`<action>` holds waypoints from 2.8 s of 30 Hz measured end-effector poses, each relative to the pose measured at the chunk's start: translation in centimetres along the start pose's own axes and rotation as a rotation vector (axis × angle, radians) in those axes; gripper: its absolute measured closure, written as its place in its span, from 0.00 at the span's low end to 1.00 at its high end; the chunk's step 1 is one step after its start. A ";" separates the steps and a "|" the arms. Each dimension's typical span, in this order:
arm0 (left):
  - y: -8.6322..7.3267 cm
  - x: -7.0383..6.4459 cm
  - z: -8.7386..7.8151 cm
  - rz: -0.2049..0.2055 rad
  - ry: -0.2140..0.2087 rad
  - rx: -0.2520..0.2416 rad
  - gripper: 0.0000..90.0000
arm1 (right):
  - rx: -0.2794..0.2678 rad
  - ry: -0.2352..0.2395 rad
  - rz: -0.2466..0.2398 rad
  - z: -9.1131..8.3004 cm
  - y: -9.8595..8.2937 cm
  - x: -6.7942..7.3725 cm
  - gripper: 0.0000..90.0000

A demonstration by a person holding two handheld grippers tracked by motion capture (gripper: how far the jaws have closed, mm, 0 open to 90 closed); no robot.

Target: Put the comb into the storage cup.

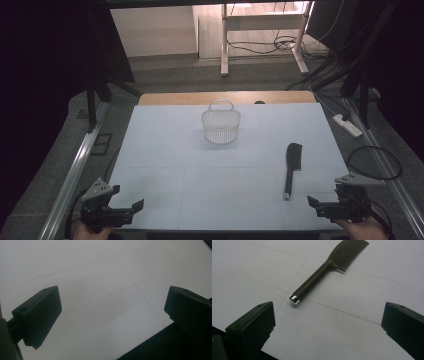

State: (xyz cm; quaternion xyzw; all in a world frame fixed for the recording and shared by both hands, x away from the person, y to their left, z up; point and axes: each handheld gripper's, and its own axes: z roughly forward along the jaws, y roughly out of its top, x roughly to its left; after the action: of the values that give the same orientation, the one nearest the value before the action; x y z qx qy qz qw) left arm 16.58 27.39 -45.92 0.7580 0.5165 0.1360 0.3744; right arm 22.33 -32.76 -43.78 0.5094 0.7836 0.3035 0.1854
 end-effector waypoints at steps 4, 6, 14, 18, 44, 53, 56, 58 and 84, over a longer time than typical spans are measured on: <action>0.0 0.1 0.1 -0.005 -0.004 0.001 0.02 | -0.008 0.020 -0.021 0.2 0.5 0.0 0.00; 0.1 0.1 0.1 -0.007 -0.006 0.006 0.03 | -0.021 0.035 -0.026 0.2 0.7 0.0 0.00; 0.1 0.0 0.1 0.003 -0.009 0.011 0.03 | -0.018 0.043 -0.044 0.6 1.7 0.0 0.00; 0.1 0.0 0.1 0.006 -0.008 0.014 0.02 | -0.018 0.050 -0.056 1.0 2.1 0.0 0.00; 0.2 -0.3 0.3 0.022 0.023 0.030 0.00 | 0.014 0.088 -0.092 3.3 4.8 0.0 0.00; 0.2 -0.3 0.3 0.021 0.025 0.033 0.00 | 0.037 0.096 -0.107 4.4 5.7 0.2 0.00; 0.2 -0.2 0.3 0.016 0.026 0.034 0.00 | 0.045 0.109 -0.101 4.8 6.1 0.4 0.00; 0.2 -0.2 0.3 0.012 0.026 0.032 0.00 | 0.048 0.115 -0.099 5.0 6.3 0.6 0.00; 0.1 -0.1 0.3 0.005 0.019 0.025 0.00 | 0.145 0.113 -0.176 9.0 9.4 2.3 0.00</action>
State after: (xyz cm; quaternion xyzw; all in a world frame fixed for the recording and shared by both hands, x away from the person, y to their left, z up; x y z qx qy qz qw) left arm 16.78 27.17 -45.98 0.7625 0.5200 0.1374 0.3596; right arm 33.27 -25.24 -44.21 0.4327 0.8545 0.2566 0.1294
